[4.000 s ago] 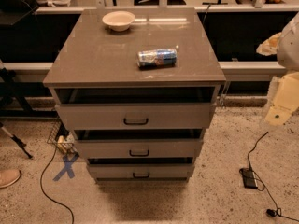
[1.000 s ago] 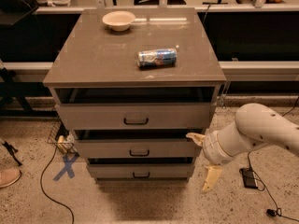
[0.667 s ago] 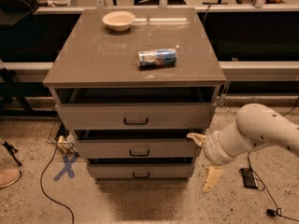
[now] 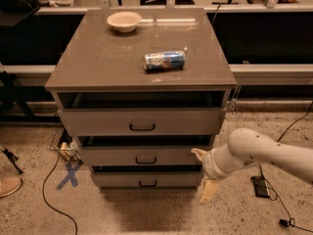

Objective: Open middle drawer

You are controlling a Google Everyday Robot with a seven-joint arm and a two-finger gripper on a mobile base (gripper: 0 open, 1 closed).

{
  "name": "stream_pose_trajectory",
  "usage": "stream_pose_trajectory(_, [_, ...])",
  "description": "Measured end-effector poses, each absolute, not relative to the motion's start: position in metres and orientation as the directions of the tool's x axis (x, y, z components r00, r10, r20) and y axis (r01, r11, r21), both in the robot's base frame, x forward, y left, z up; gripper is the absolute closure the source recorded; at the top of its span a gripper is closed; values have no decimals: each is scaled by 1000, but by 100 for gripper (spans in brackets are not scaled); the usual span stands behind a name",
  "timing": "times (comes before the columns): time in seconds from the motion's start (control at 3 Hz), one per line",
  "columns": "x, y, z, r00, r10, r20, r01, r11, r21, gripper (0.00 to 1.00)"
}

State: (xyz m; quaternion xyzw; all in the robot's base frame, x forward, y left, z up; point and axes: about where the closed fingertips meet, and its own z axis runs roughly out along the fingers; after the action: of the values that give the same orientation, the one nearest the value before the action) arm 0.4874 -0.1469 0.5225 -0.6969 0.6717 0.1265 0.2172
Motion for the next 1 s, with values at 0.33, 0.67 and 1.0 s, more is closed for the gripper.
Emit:
stream_pose_trajectory(0.33, [511, -143, 474, 24, -905, -424, -985, 51, -163, 0])
stream_pose_trajectory(0.67, [524, -140, 471, 15, -906, -424, -977, 76, -198, 0])
stream_pose_trajectory(1.0, [524, -138, 463, 25, -913, -407, -975, 68, -213, 0])
